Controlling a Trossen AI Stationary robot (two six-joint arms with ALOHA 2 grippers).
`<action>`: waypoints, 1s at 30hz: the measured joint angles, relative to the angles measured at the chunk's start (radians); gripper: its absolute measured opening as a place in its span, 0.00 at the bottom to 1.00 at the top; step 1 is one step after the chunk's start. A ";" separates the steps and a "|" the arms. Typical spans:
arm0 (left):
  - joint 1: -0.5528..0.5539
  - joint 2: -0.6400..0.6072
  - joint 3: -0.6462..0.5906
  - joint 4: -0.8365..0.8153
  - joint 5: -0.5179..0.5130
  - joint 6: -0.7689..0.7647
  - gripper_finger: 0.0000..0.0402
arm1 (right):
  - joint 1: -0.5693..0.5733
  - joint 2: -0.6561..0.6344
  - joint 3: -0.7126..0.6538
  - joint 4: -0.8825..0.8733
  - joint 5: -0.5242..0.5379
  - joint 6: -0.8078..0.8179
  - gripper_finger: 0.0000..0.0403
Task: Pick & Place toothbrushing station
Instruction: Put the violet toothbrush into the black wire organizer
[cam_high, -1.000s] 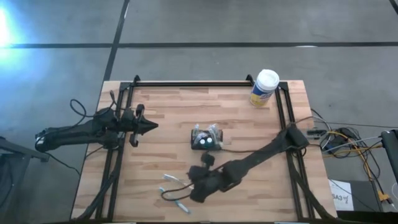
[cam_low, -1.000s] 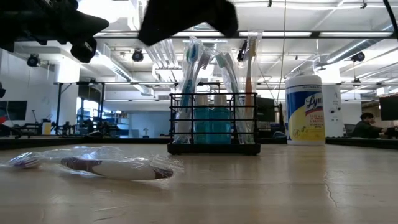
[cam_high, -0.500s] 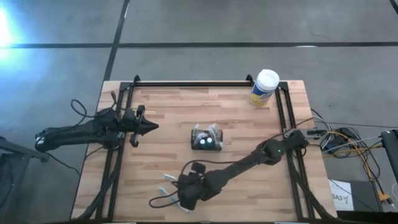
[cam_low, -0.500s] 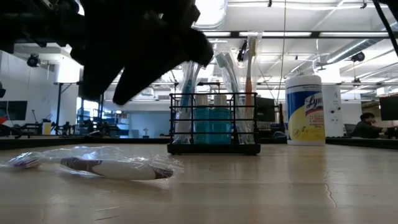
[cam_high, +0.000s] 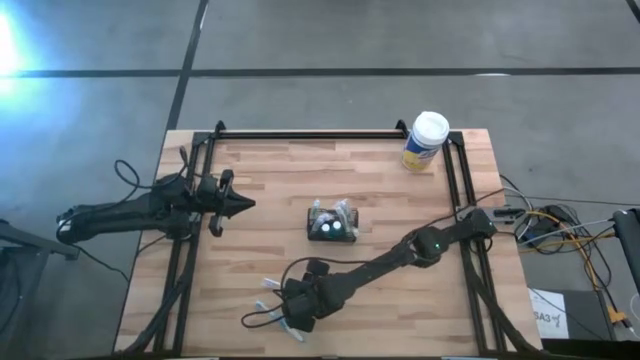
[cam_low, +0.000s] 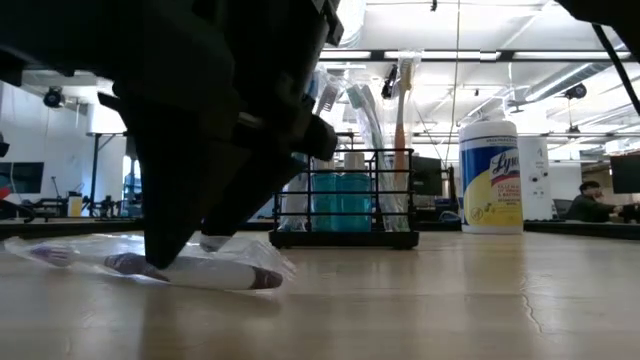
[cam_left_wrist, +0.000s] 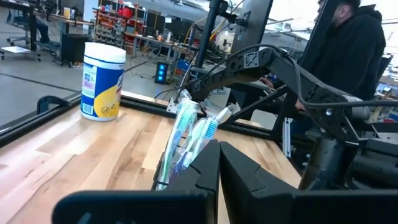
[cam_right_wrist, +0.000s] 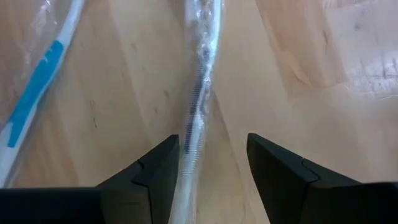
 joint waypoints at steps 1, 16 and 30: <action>0.000 0.000 0.000 0.000 0.000 0.000 0.04 | -0.001 0.003 0.000 0.001 -0.003 -0.001 0.45; 0.000 0.000 0.000 0.000 0.000 -0.009 0.04 | -0.012 -0.007 -0.009 -0.002 -0.023 -0.071 0.05; 0.000 0.000 0.000 -0.018 0.000 0.054 0.04 | 0.042 -0.348 -0.026 0.001 0.244 -0.391 0.05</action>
